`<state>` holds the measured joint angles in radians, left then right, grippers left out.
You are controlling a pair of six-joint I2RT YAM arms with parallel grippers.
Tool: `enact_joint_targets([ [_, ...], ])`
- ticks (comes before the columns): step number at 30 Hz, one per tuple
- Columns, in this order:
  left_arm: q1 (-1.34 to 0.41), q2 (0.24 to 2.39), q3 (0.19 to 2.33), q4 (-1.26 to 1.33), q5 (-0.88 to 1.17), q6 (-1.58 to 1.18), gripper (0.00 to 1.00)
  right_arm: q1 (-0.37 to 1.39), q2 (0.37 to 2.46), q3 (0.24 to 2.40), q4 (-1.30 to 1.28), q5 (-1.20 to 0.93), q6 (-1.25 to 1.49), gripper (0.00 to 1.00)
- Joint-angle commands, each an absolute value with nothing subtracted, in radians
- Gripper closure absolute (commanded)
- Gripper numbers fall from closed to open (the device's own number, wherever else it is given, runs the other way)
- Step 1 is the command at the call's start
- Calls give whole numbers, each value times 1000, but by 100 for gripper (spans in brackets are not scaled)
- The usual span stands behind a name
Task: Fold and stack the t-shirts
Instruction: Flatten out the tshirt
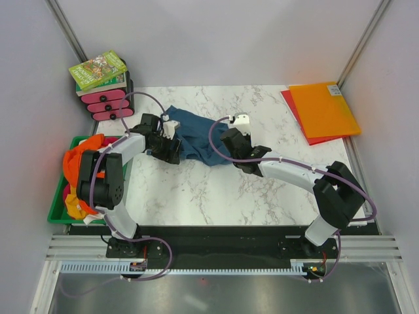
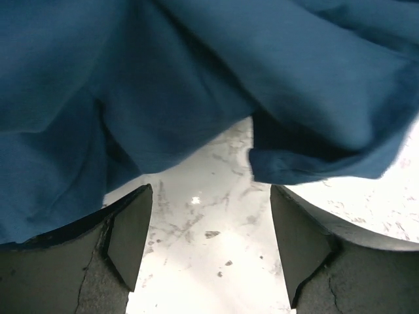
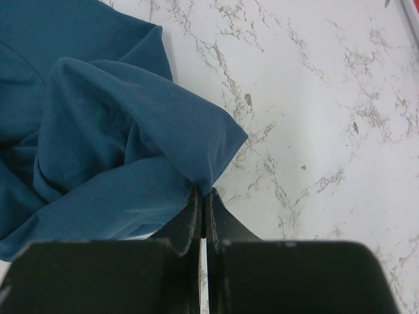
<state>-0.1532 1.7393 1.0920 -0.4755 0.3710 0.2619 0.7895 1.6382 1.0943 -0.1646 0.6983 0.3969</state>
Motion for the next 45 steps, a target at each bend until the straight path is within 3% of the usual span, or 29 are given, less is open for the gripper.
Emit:
enact_joint_targets([
  [1, -126, 1758, 1129, -400, 304, 197, 22, 788, 1638, 1126, -141, 693, 414, 100],
  [12, -120, 1851, 1207, -359, 299, 129, 26, 790, 1637, 1101, -144, 692, 422, 100],
  [28, -117, 1844, 1184, -285, 279, 109, 52, 788, 1652, 1098, -143, 678, 429, 100],
  [32, -115, 1847, 1180, -278, 270, 107, 83, 788, 1655, 1095, -143, 676, 431, 100],
  [33, -115, 1838, 1178, -278, 270, 110, 98, 790, 1655, 1094, -143, 678, 434, 100],
  [42, -86, 1576, 1181, -388, 288, 143, 98, 770, 1542, 1140, -182, 748, 373, 100],
  [45, 33, 1433, 1268, -463, 363, 108, 98, 694, 1433, 1184, -216, 779, 331, 100],
])
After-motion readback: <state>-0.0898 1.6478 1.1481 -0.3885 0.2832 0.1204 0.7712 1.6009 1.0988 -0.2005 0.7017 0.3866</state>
